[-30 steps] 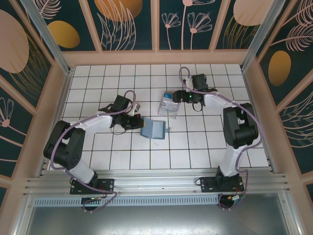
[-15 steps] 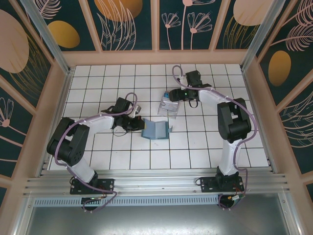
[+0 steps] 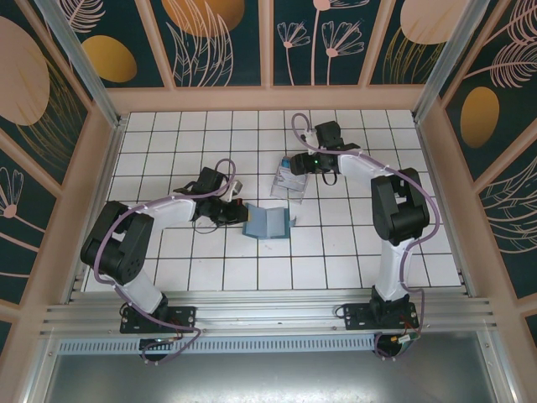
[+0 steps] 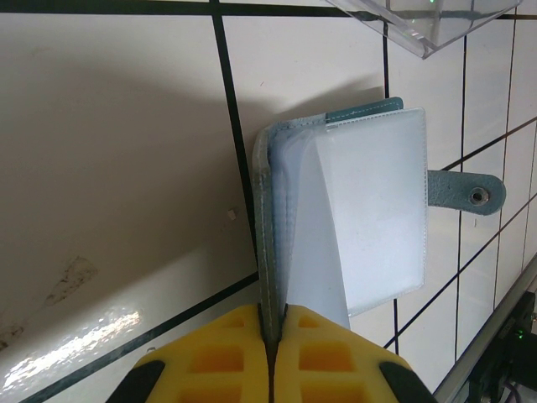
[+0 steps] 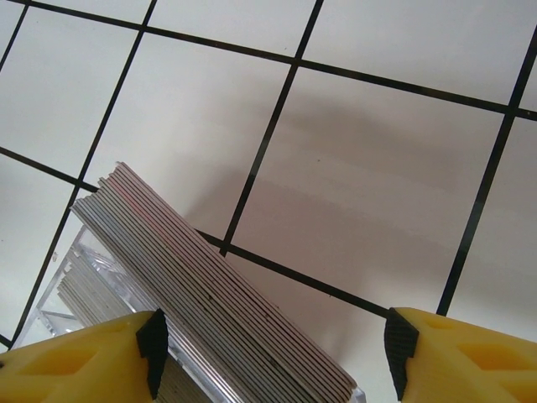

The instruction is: Put the credit cards into the card holder

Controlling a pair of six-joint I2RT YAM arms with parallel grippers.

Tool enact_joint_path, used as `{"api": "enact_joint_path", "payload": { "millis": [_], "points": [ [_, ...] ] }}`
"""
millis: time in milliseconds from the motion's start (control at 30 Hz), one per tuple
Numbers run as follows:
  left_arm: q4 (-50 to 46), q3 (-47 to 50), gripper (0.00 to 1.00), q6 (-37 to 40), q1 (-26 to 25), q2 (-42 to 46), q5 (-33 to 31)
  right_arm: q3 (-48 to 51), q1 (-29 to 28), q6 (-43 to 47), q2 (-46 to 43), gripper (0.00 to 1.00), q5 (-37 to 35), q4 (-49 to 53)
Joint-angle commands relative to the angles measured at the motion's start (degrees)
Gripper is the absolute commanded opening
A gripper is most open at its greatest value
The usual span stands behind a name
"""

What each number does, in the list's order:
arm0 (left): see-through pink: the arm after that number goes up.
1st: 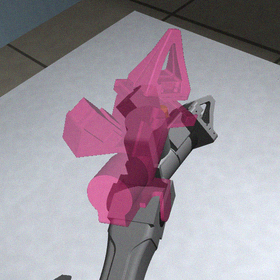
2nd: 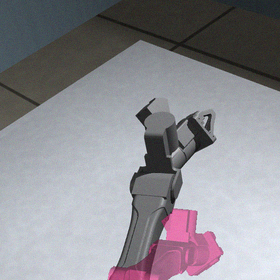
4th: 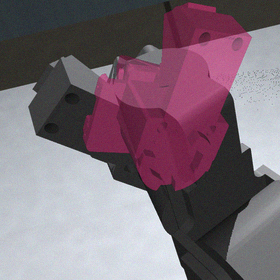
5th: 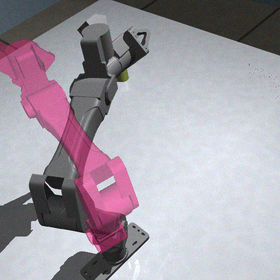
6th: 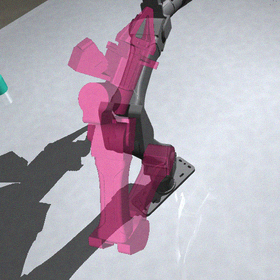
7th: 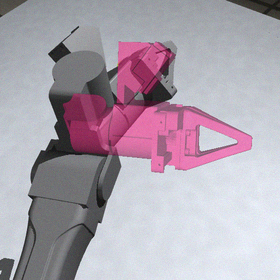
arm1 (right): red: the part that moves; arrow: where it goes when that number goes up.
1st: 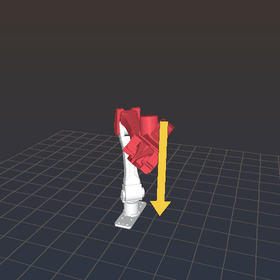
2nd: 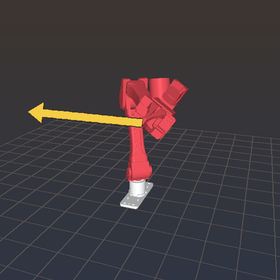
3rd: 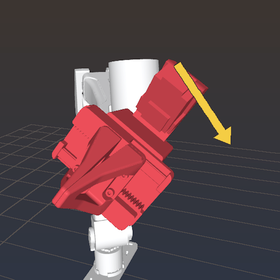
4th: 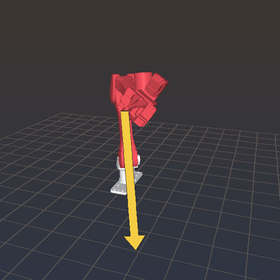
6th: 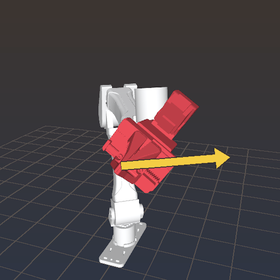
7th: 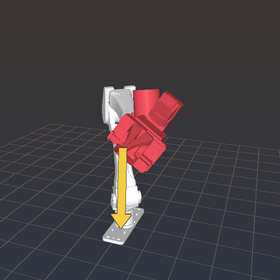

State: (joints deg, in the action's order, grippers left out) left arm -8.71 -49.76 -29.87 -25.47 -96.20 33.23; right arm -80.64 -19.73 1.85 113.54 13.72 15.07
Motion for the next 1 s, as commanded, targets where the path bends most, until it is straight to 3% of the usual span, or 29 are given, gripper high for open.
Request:
{"api": "enact_joint_path", "payload": {
  "millis": [0, 967],
  "points": [
    [1.7, 0.8, 0.07, -0.3, 0.3, -0.7, 1.1, -1.9, 0.4, 0.7, 0.1, 0.69, -1.7, -0.2],
    [2.5, 0.9, 0.07, -0.6, 0.3, -0.7, 1.5, -0.4, -0.8, 1.6, -3.9, 0.61, -0.7, -2.3]
  ]
}}
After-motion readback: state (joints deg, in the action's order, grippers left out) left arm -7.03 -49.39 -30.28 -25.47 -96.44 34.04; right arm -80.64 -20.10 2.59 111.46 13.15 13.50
